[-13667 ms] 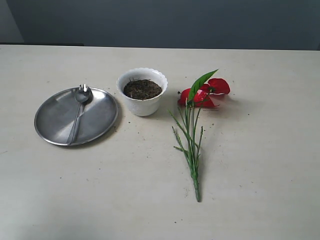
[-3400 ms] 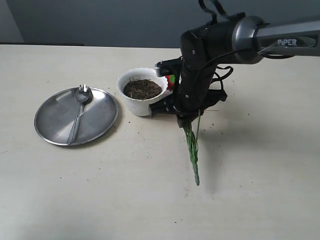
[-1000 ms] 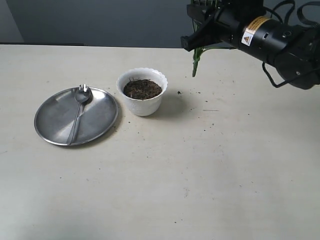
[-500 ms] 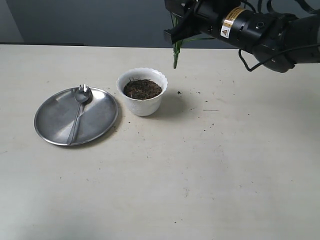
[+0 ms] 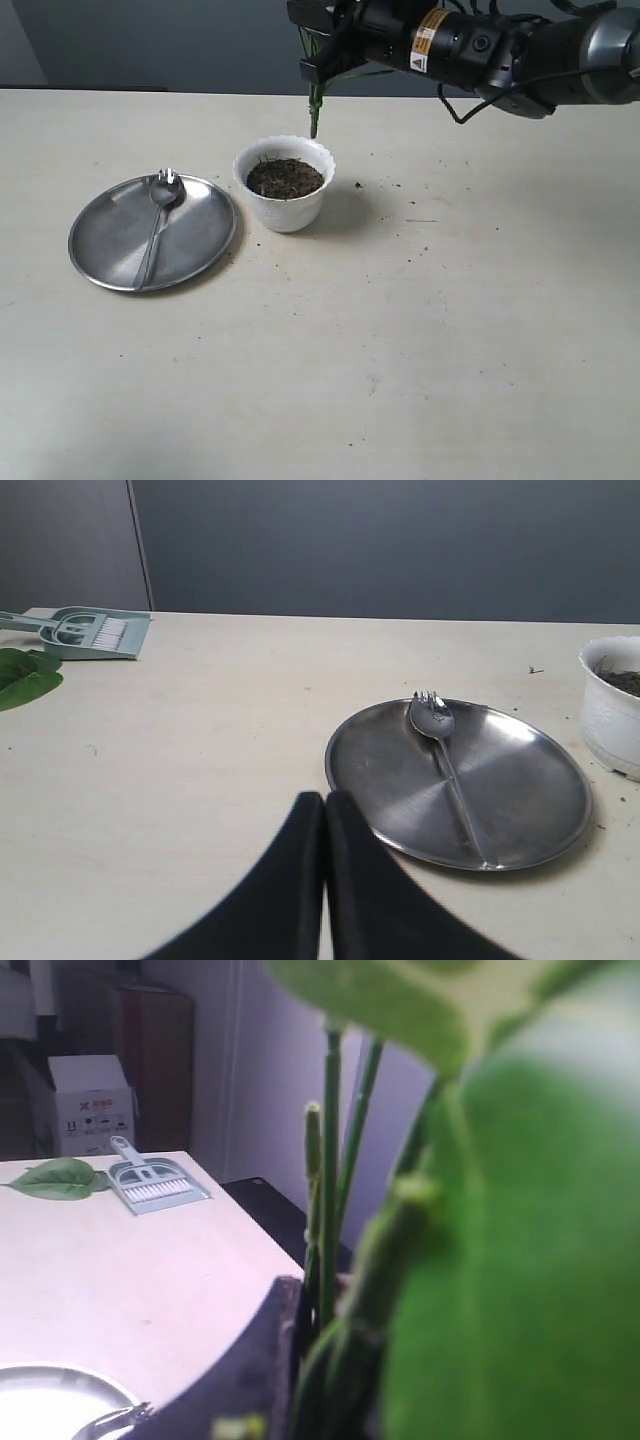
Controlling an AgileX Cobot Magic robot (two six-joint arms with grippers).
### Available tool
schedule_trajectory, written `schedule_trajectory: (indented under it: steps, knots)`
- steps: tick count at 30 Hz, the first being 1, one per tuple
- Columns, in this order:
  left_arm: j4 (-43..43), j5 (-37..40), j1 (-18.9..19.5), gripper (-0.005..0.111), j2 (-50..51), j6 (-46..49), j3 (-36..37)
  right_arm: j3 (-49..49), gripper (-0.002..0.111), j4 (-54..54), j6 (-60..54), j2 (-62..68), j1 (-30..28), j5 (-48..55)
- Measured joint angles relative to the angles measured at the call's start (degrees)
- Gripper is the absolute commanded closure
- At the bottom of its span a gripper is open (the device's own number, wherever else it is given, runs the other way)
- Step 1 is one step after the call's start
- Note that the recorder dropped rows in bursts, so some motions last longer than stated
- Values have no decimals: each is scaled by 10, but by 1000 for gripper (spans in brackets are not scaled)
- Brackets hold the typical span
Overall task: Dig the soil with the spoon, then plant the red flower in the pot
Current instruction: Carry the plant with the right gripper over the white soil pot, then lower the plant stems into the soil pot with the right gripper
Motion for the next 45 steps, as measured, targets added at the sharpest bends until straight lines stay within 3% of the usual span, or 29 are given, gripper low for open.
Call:
schedule_trajectory:
  steps: [7,16,24,35,45]
  knots:
    - [0,0,0,106,0,0,0,-19,109,-98,75,7,-21,-29]
    - [0,0,0,106,0,0,0,-21,109,-140,131,12,-82,-133]
    - [0,0,0,106,0,0,0,-40,109,-149,135,64,-80,-191]
    - [0,0,0,106,0,0,0,-154,109,-235,220,100,-61,-203]
    - [0,0,0,106,0,0,0,-173,109,-283,233,127,-29,-189]
